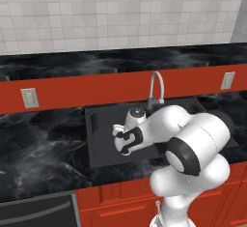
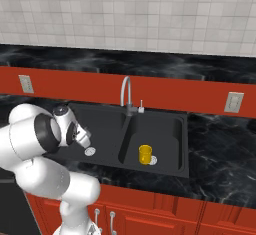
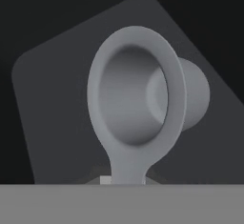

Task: Move any existing items from the left basin to the right basin for drying. Then move the measuring cup from the counter to the left basin of the sink for washing.

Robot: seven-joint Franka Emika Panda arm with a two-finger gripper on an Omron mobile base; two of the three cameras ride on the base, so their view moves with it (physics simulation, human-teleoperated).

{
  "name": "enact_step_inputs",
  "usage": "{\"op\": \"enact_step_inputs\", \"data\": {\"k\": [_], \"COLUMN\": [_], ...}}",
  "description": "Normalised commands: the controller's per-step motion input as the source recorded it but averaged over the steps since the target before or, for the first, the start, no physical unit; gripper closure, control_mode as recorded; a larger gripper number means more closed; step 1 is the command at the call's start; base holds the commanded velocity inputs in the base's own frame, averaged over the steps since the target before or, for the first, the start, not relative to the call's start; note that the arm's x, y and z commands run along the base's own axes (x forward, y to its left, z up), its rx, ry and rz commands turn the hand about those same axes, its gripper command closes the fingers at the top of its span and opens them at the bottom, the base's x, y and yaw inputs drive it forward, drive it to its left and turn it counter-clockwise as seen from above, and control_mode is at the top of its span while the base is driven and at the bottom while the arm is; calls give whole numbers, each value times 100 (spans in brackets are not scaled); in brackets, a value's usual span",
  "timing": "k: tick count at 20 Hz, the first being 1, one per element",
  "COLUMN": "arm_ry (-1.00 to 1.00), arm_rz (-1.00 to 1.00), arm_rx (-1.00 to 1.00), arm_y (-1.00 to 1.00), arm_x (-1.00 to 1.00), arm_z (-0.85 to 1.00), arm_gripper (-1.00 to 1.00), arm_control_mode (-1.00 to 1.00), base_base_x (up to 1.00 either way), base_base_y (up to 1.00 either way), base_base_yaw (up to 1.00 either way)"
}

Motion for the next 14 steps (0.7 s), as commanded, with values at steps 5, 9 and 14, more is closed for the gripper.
{"op": "enact_step_inputs", "data": {"k": [5, 9, 14], "arm_ry": [0, 0, 0], "arm_rz": [0, 0, 0], "arm_rx": [0, 0, 0], "arm_y": [-1, 0, 0], "arm_x": [13, 14, 17], "arm_z": [-27, -29, -25], "arm_gripper": [100, 100, 100], "arm_control_mode": [-100, -100, -100], "base_base_x": [0, 0, 0], "base_base_y": [0, 0, 0], "base_base_yaw": [0, 0, 0]}}
